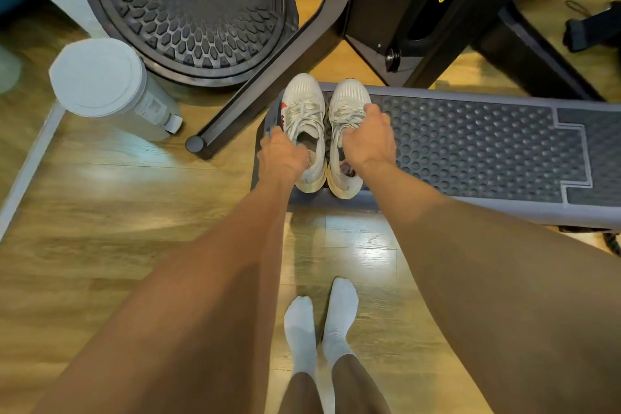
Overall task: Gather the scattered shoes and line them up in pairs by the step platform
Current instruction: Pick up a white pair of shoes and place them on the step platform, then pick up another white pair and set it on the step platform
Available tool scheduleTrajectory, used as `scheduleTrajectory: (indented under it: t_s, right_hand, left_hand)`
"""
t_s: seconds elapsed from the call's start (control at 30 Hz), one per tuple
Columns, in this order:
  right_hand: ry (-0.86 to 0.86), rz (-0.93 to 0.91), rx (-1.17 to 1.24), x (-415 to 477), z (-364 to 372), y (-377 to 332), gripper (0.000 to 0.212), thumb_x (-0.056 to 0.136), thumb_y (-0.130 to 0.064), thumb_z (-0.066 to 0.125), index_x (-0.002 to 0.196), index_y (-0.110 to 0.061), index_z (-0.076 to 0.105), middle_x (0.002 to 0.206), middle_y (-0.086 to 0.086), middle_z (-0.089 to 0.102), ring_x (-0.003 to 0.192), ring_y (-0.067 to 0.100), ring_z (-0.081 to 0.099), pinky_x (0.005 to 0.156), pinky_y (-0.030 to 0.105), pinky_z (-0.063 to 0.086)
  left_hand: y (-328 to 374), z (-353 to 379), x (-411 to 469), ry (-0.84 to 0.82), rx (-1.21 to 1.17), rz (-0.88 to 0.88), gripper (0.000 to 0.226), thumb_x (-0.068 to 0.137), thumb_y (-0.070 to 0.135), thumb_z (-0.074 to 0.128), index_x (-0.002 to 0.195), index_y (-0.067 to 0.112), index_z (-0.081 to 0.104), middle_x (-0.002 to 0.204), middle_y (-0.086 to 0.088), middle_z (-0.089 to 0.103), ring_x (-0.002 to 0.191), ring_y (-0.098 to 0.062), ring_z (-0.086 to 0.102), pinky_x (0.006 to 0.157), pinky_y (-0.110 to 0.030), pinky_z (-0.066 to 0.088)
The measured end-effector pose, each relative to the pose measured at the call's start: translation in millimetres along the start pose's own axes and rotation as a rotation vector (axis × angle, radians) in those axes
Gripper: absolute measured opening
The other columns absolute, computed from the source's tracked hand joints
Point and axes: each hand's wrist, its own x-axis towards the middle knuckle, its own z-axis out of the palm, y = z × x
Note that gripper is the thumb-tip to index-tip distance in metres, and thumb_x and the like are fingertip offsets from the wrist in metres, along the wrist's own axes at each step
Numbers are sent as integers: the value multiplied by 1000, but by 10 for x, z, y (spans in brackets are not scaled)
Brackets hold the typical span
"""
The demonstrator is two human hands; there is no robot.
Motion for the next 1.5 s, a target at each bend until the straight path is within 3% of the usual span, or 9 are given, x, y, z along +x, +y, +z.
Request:
scheduleTrajectory:
  t_s: [0.17,0.37,0.57,0.83,1.1,1.5]
  right_hand:
    - [-60,-172,14,-247,-66,-228,50,94,-29,48,141,-17,37,138,11,42,122,32,46,90,39,40]
    - [-114,-270,46,-737,-587,-909,57,95,-39,43,146,-19,32,148,6,37,132,27,38,102,42,36]
    - [-85,-533,-173,-1494,-1367,-1799,56,96,-47,41,144,-20,35,142,8,41,126,32,43,97,44,41]
    - [-92,-904,-381,-2720,-1943,-2678,59,97,-50,38,146,-18,34,146,11,39,130,34,39,101,50,38]
    - [-164,-1382,-541,-4242,-1623,-3130,55,94,-52,38,137,-17,43,136,14,48,122,34,46,95,47,39]
    - [-428,-1847,-652,-7550,2,-3023,55,95,-50,38,137,-16,43,139,13,47,126,32,44,99,45,37]
  left_hand:
    - [107,-194,-193,79,-78,127,56,93,31,54,144,16,36,140,-12,45,128,-29,44,102,-39,38]
    - [326,-1115,-657,126,-137,189,54,97,35,46,147,16,35,147,-11,39,135,-29,38,107,-38,32]
    - [452,-2384,-1434,278,-10,290,51,95,42,47,140,19,45,140,-12,45,127,-33,46,105,-46,39]
    - [24,-3719,-2762,535,129,223,54,95,46,42,143,22,41,145,-11,40,130,-34,41,107,-49,35]
    - [-1069,-4403,-4298,725,219,-31,51,96,46,38,142,23,41,144,-11,39,129,-35,39,103,-50,32]
    - [-4130,-4515,-6697,860,137,-558,49,94,44,38,137,21,45,138,-13,44,122,-37,42,96,-49,36]
